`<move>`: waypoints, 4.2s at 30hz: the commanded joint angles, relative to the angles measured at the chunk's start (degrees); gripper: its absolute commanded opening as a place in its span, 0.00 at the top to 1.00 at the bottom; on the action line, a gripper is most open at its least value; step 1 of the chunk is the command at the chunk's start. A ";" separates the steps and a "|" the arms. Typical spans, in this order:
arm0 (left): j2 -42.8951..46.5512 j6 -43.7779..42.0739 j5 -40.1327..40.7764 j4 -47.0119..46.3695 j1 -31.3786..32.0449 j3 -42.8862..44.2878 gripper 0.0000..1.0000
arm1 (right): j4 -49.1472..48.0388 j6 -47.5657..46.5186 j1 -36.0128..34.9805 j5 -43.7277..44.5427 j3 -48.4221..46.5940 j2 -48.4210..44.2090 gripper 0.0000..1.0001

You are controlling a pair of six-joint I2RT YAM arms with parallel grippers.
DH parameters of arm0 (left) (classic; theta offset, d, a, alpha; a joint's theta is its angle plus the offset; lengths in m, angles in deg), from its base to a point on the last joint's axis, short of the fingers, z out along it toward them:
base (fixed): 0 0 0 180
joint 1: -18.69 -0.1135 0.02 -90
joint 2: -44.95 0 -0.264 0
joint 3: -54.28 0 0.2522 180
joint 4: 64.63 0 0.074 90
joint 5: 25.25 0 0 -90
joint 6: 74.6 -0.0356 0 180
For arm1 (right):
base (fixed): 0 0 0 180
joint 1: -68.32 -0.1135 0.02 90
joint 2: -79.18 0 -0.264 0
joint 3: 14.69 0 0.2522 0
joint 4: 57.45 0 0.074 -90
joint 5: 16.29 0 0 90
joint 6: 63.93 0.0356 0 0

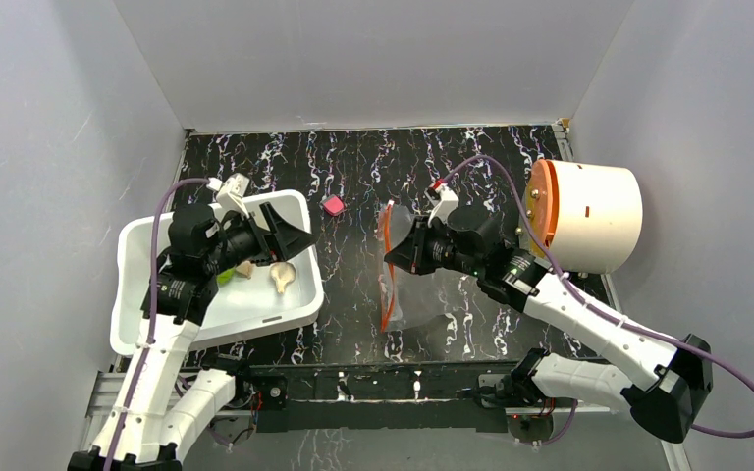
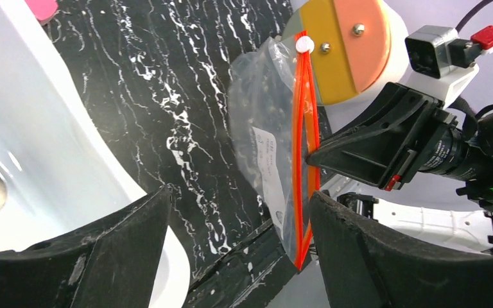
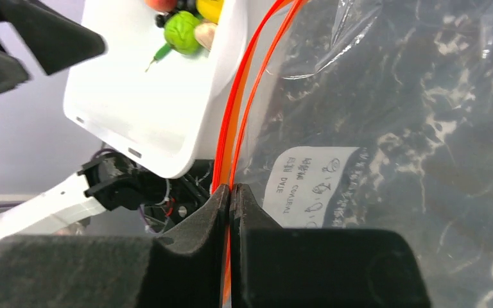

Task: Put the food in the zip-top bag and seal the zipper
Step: Pick up the zipper food storage bag at the center of the board, then open the zipper of the food storage bag at the center of the board.

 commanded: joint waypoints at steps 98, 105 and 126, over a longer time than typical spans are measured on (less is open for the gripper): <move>-20.60 -5.01 12.87 -6.13 25.98 14.63 1.00 | 1.64 12.04 -1.06 28.17 -1.52 5.85 0.64; -21.03 -4.50 9.16 -9.76 25.98 12.05 1.00 | -2.89 15.54 -1.06 15.71 -4.25 7.08 0.43; -22.02 -5.76 8.49 -10.91 26.02 9.76 1.00 | -4.71 18.71 -1.15 11.99 -7.18 13.03 0.24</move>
